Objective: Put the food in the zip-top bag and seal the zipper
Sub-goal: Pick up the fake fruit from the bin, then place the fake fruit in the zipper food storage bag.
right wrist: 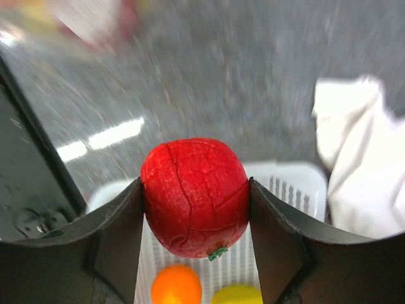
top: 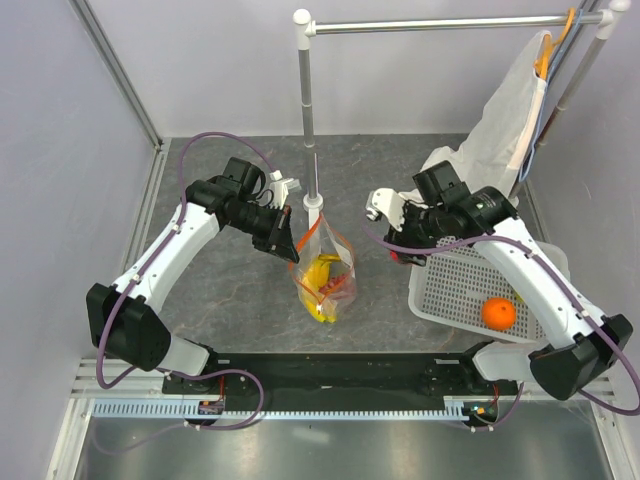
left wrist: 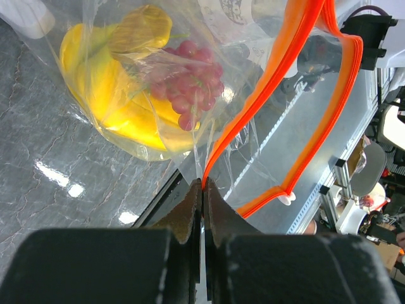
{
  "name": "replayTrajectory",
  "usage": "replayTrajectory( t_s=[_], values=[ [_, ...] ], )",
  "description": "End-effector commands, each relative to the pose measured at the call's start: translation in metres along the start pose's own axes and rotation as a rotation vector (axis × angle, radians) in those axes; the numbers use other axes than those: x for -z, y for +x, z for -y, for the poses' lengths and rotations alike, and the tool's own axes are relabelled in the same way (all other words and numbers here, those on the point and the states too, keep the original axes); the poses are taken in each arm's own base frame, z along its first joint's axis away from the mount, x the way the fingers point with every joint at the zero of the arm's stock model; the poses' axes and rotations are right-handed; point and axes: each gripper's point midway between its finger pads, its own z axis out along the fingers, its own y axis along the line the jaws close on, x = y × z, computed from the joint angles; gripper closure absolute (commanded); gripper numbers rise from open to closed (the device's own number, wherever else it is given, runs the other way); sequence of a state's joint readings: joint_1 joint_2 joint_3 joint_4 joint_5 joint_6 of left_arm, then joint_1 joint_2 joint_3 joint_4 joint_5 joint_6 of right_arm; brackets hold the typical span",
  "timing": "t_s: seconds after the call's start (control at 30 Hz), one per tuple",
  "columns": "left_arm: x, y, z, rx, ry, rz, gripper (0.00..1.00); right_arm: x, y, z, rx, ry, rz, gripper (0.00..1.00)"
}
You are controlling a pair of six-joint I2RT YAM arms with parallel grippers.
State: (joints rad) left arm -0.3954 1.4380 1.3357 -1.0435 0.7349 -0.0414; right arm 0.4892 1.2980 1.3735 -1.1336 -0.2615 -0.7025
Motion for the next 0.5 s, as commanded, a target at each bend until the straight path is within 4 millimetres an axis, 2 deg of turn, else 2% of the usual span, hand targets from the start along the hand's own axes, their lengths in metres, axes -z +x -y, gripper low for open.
replayTrajectory(
  t_s=[0.0, 0.07, 0.17, 0.23, 0.27, 0.3, 0.33, 0.37, 0.43, 0.47],
  values=[
    [0.001, -0.006, 0.001, -0.052, -0.003, 0.022, 0.98, 0.037, -0.075, -0.016, -0.001, -0.057, 0.234, 0.55],
    [0.001, -0.005, 0.0, -0.05, -0.007, 0.022, 0.98, 0.054, -0.105, -0.019, 0.02, -0.068, 0.352, 0.55],
    [0.002, -0.007, 0.001, -0.054, -0.009, 0.027, 0.98, 0.069, -0.142, -0.028, 0.044, -0.1, 0.48, 0.55],
    [0.003, -0.01, 0.003, -0.056, -0.006, 0.034, 0.98, 0.069, -0.163, -0.042, 0.07, -0.136, 0.535, 0.55],
    [0.003, -0.01, 0.003, -0.052, -0.005, 0.033, 0.98, 0.066, -0.177, -0.043, 0.077, -0.137, 0.572, 0.54],
    [0.004, -0.012, 0.006, -0.048, 0.005, 0.034, 0.98, 0.063, -0.185, -0.048, 0.091, -0.146, 0.581, 0.53],
    [0.004, -0.013, 0.007, -0.044, 0.009, 0.033, 0.98, 0.059, -0.194, -0.062, 0.123, -0.172, 0.59, 0.53],
    [0.005, -0.013, 0.008, -0.041, 0.014, 0.033, 0.98, 0.05, -0.2, -0.064, 0.136, -0.173, 0.585, 0.53],
    [0.007, -0.015, 0.012, -0.033, 0.025, 0.03, 0.98, 0.034, -0.203, -0.076, 0.174, -0.184, 0.56, 0.52],
    [0.008, -0.015, 0.015, -0.034, 0.035, 0.031, 0.98, 0.023, -0.2, -0.074, 0.179, -0.165, 0.527, 0.52]
  ],
)
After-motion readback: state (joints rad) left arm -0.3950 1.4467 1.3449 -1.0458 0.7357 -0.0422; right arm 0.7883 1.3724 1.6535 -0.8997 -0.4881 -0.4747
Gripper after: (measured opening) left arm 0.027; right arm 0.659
